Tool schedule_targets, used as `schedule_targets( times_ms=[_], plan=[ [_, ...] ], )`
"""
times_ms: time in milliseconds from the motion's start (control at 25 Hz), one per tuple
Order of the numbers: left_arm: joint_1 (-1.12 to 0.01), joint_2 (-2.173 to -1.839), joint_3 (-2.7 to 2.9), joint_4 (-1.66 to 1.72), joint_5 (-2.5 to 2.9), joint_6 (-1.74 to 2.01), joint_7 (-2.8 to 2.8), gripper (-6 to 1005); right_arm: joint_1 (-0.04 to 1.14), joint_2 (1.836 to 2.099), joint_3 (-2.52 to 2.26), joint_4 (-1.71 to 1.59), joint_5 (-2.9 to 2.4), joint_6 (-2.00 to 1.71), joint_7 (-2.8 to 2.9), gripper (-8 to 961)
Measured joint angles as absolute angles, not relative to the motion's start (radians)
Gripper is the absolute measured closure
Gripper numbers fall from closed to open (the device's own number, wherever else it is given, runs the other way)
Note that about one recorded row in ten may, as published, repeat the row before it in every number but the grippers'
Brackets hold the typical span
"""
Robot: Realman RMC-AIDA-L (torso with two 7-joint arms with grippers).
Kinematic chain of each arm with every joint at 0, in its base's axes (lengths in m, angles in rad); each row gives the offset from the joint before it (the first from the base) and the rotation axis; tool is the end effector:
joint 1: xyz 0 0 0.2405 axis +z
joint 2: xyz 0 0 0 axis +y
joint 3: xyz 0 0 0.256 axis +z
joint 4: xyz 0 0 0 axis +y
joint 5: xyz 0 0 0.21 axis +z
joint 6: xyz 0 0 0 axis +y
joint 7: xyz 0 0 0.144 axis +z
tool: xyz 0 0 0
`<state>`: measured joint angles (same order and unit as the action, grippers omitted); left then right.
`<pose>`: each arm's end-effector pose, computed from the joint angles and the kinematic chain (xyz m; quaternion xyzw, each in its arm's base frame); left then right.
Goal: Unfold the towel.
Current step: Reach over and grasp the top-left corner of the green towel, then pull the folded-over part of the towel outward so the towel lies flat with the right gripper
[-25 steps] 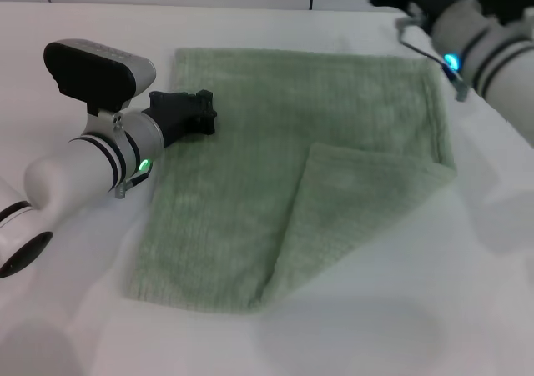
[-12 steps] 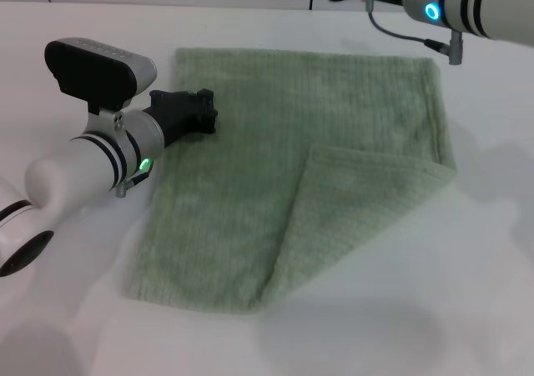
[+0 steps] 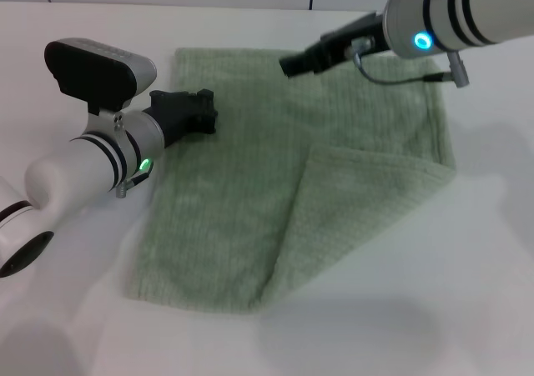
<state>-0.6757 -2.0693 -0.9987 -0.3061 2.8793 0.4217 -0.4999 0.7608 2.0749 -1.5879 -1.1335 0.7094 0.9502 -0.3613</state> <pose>-0.2720 0.3980 -0.0928 -0.8330 -0.3183 -0.1417 0.4297 0.1077 0.4161 -0.0524 -0.9116 0.3123 0.0108 0.2672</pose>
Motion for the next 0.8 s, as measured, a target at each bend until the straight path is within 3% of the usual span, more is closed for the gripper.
schedule_targets(
  times_ms=[800],
  plan=[
    [-0.669,-2.068,-0.999,-0.310,2.879,0.422,-0.500,1001,0.882,2.082,-1.637,-0.890,0.718,1.048,-0.438,192]
  ],
)
